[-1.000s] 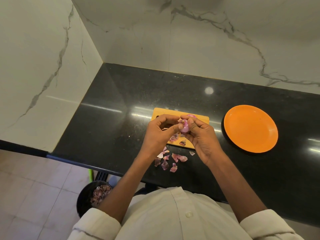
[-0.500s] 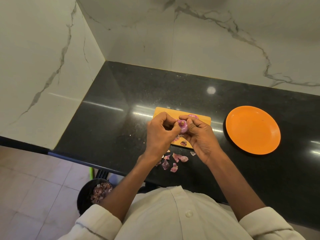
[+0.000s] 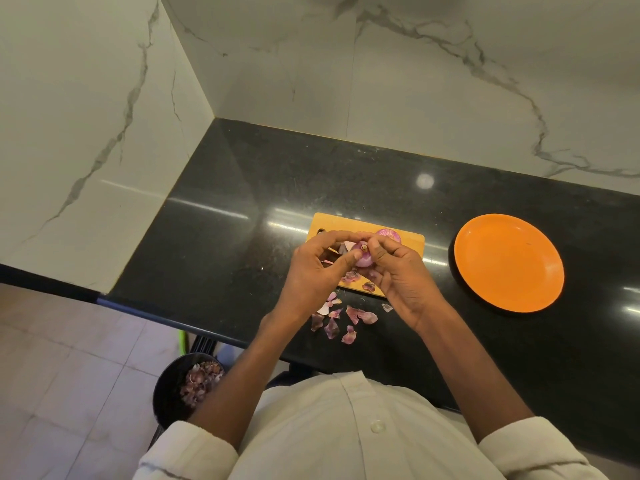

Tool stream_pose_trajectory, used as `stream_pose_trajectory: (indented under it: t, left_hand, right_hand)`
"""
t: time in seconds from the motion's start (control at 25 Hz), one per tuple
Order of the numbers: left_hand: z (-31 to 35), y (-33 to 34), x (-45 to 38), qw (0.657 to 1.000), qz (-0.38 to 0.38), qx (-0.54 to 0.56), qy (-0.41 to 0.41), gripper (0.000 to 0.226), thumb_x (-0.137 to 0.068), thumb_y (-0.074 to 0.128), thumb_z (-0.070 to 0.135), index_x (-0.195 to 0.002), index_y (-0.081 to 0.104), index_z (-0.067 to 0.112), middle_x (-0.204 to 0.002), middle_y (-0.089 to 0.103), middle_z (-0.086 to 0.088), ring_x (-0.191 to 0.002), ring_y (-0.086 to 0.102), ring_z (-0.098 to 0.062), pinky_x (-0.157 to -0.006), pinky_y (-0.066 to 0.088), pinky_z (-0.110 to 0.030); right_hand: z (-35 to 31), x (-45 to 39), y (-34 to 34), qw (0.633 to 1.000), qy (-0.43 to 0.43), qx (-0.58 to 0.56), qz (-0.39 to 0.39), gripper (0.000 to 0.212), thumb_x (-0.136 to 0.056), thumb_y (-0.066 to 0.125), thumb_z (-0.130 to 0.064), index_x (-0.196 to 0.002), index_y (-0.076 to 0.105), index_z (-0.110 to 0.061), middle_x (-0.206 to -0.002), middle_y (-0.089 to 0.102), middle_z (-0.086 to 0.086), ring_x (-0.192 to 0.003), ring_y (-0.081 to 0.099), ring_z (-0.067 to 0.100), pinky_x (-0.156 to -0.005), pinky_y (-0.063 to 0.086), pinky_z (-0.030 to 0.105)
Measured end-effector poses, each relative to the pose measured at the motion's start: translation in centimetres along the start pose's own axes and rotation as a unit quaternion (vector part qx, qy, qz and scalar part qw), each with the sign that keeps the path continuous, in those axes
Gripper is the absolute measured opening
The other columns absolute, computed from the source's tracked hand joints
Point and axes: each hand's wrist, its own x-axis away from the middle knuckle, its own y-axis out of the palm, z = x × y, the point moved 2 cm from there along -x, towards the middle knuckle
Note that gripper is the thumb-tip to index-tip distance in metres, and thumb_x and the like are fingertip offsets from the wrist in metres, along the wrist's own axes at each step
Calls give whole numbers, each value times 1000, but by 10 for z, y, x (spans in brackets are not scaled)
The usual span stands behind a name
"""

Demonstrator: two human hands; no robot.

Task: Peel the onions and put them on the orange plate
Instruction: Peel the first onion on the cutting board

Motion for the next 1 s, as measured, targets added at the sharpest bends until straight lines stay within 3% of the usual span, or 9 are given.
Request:
stream_pose_trajectory:
  t: [0.12, 0.2, 0.4, 0.56, 0.64, 0.76, 0.88, 1.0]
  left_hand:
    - [-5, -5, 0, 999, 34, -24, 19, 27, -95, 80, 17, -122, 79, 15, -106, 76, -2, -95, 74, -25, -80, 65, -49]
    - [-5, -7, -1, 997, 45, -43, 40, 23, -93, 81, 11, -116, 81, 8, -102, 76, -7, -92, 75, -24, -77, 65, -48]
    - [-1, 2, 0, 988, 86, -105, 68, 9, -94, 80, 12, -100, 80, 5, -89, 74, -3, -79, 73, -19, -71, 64, -42]
    - [1, 10, 2, 991, 133, -26, -14, 7, -96, 77, 14, -94, 74, 8, -84, 72, -4, -77, 70, -25, -72, 63, -45]
    - [0, 9, 2, 989, 136, 28, -47, 5, -99, 73, 12, -96, 73, 7, -88, 74, -7, -83, 72, -28, -77, 65, -48]
    - [-3, 8, 4, 985, 128, 77, -81, 7, -103, 69, 12, -104, 73, 7, -96, 76, -7, -90, 76, -22, -84, 66, -40]
    - [-2, 8, 6, 985, 104, 100, -98, 11, -105, 65, 11, -112, 71, 5, -103, 75, -9, -92, 77, -21, -82, 65, -33]
    - [-4, 9, 6, 986, 55, 118, -106, 24, -107, 64, 18, -129, 68, 9, -117, 73, -8, -101, 77, -25, -86, 65, -38]
  right_hand:
    - [3, -1, 2, 1000, -1, 22, 9, 27, -105, 58, -17, -122, 72, -1, -120, 75, 21, -103, 75, 27, -85, 64, 32]
    - [5, -2, 1, 999, -4, 36, 20, 29, -104, 60, -18, -123, 71, 2, -121, 73, 24, -103, 75, 29, -82, 65, 30]
    - [11, -4, 0, 996, -25, 80, 27, 30, -101, 63, -20, -123, 74, -2, -119, 75, 19, -113, 73, 35, -92, 63, 42]
    - [10, 0, 2, 998, -35, 55, 23, 33, -96, 64, -21, -123, 73, -3, -123, 75, 13, -118, 71, 32, -99, 60, 45]
    - [7, 1, 2, 998, -29, 44, 24, 27, -102, 61, -15, -123, 73, -3, -124, 75, 12, -120, 70, 32, -101, 60, 44]
    - [6, 2, 1, 1000, -2, 0, 25, 28, -106, 57, -15, -125, 72, -3, -122, 77, 11, -120, 71, 31, -104, 58, 45]
    - [6, 4, 0, 999, 6, -29, 14, 28, -104, 59, -14, -127, 71, -4, -125, 75, 13, -121, 70, 31, -102, 59, 42]
    - [6, 5, -1, 999, 3, -40, 23, 27, -102, 62, -14, -124, 72, -4, -128, 73, 16, -121, 71, 31, -98, 61, 39]
